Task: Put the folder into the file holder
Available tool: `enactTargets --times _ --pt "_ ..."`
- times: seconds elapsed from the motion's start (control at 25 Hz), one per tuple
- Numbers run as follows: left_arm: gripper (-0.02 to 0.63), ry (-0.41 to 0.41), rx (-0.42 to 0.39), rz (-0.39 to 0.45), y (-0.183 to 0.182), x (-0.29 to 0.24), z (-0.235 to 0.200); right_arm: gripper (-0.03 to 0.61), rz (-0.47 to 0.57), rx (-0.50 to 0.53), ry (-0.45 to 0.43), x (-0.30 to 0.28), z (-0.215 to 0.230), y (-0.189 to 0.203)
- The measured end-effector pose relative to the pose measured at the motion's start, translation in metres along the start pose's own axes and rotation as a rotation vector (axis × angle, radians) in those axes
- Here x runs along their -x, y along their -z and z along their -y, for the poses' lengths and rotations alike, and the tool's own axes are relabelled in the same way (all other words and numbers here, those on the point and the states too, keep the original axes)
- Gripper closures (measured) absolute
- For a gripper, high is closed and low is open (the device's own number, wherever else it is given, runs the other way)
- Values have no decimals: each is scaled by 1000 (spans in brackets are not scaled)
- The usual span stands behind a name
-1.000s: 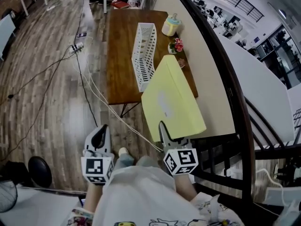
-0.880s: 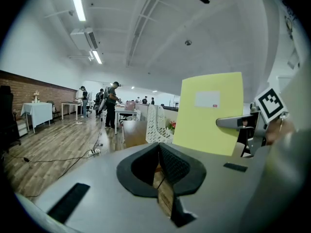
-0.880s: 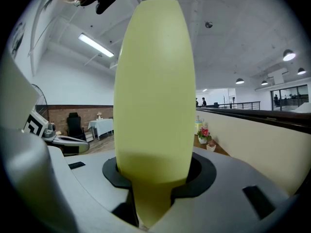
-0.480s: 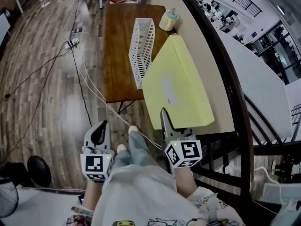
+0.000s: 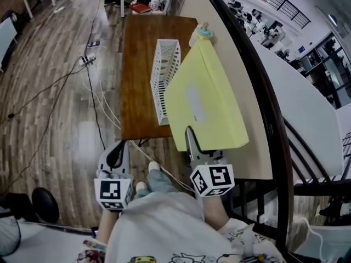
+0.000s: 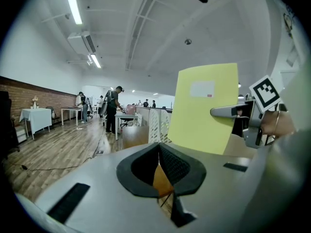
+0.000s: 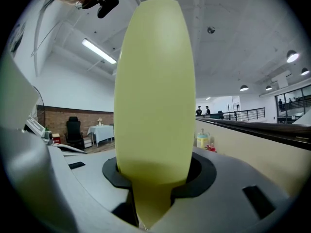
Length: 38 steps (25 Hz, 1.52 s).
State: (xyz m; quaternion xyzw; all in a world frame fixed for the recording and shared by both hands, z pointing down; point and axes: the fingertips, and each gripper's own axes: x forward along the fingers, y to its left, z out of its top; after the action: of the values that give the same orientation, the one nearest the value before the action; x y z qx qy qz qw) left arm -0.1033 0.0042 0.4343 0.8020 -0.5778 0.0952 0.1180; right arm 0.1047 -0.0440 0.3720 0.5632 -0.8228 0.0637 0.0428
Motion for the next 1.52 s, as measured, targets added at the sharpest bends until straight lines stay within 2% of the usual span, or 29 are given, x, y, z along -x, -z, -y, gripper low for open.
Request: enactTargets --times 0.32,0.6,1.0,1.52 --pt "609 -34 -1 22 -39 -82 -16 413 -5 -8 -59 -91 29 -20" --pt "609 -74 -14 38 -48 -104 -8 413 2 -19 -109 -110 43 -20" --pt "609 -98 -16 44 -55 -112 -16 413 -7 -16 -139 -133 40 -18" --pt "609 -56 -32 12 -46 -106 -28 413 -6 -24 -75 -141 32 -13"
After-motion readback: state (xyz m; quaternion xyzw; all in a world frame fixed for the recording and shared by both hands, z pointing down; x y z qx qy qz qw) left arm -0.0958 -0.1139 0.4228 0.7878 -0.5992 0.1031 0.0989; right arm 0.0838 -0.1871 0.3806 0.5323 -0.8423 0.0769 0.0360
